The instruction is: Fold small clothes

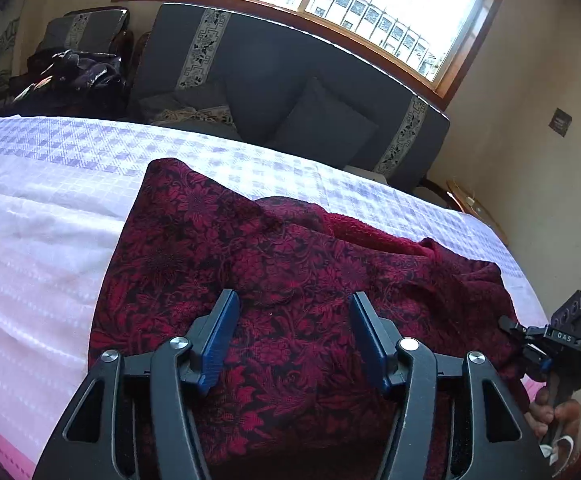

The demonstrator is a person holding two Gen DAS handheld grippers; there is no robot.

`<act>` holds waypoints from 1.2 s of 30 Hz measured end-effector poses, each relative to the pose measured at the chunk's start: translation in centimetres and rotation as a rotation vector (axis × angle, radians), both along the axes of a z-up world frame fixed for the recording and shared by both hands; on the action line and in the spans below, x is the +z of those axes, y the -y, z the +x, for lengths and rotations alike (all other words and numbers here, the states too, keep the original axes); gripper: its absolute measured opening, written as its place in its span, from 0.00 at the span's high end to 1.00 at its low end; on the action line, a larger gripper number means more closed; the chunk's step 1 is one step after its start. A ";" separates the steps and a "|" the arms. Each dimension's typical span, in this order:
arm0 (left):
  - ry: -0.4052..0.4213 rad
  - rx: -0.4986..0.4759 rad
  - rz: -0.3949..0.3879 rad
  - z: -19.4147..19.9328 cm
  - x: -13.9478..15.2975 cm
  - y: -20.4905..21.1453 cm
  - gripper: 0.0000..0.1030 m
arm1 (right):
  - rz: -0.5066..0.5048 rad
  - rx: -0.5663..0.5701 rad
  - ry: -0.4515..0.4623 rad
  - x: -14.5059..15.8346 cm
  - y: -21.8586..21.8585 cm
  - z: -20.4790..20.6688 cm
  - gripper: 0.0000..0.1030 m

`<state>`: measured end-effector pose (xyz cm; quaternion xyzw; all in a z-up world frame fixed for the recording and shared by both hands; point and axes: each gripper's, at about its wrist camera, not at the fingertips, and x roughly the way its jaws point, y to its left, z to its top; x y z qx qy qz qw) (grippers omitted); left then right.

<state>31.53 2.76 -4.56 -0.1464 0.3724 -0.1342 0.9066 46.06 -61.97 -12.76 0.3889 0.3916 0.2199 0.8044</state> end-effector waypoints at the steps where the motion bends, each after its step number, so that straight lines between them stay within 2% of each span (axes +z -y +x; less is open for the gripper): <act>1: -0.007 -0.002 -0.022 -0.2 -0.3 -0.5 0.51 | 0.006 -0.004 -0.001 0.0 0.1 0.0 0.88; 6: -0.006 0.039 -0.069 -0.7 -0.7 -2.1 0.62 | 0.044 -0.092 -0.011 -0.5 1.6 -0.9 0.89; 7: -0.007 0.054 -0.082 -0.8 -0.8 -2.4 0.66 | 0.043 -0.113 -0.017 -0.6 1.9 -1.0 0.90; 8: -0.009 0.064 -0.095 -0.8 -1.0 -2.8 0.69 | 0.033 -0.126 -0.032 -0.7 2.0 -1.0 0.96; 9: -0.016 0.066 -0.102 -0.8 -1.1 -3.0 0.69 | 0.019 -0.124 -0.056 -0.8 1.9 -0.7 0.97; 14: -0.031 0.073 0.012 -0.4 -0.8 -1.4 0.71 | -0.079 -0.094 -0.085 -0.2 0.8 0.5 0.99; 17: -0.034 0.070 0.060 -0.3 -0.6 -0.6 0.71 | -0.061 -0.088 -0.102 -0.3 1.0 0.5 0.99; 19: -0.025 0.049 0.105 -0.7 -0.1 0.0 0.70 | -0.053 -0.085 -0.114 0.5 1.4 -0.3 0.92; 20: -0.023 0.030 0.159 -1.2 0.7 0.6 0.70 | -0.051 -0.091 -0.100 1.4 1.9 -1.4 0.85; 21: -0.007 0.013 0.195 -2.3 1.9 1.0 0.70 | -0.071 -0.102 -0.068 2.6 2.4 -3.0 0.83; 22: 0.031 -0.006 0.192 -3.9 3.3 1.1 0.69 | -0.096 -0.096 -0.032 3.8 2.9 -4.8 0.81; 24: 0.078 -0.054 0.167 -7.6 5.8 1.0 0.57 | -0.109 -0.031 0.022 5.3 3.8 -9.0 0.58; 25: 0.094 -0.076 0.168 -9.8 6.9 0.8 0.42 | -0.096 0.016 0.043 5.6 4.1 -11.4 0.54; 26: 0.110 -0.083 0.180 -11.9 7.8 0.5 0.31 | -0.083 0.065 0.069 5.9 4.5 -14.2 0.50; 27: 0.130 -0.092 0.187 -14.2 8.4 0.1 0.30 | -0.090 0.103 0.094 6.0 5.0 -17.0 0.50; 29: 0.155 -0.135 0.186 -18.6 9.1 -1.1 0.29 | -0.170 0.140 0.115 5.9 5.8 -22.4 0.50; 32: 0.118 -0.164 0.194 -23.8 8.2 -3.0 0.29 | -0.271 0.168 0.060 3.9 7.3 -28.7 0.50; 36: -0.006 -0.172 0.149 -28.6 5.3 -5.2 0.29 | -0.209 0.156 0.006 1.8 8.7 -33.6 0.50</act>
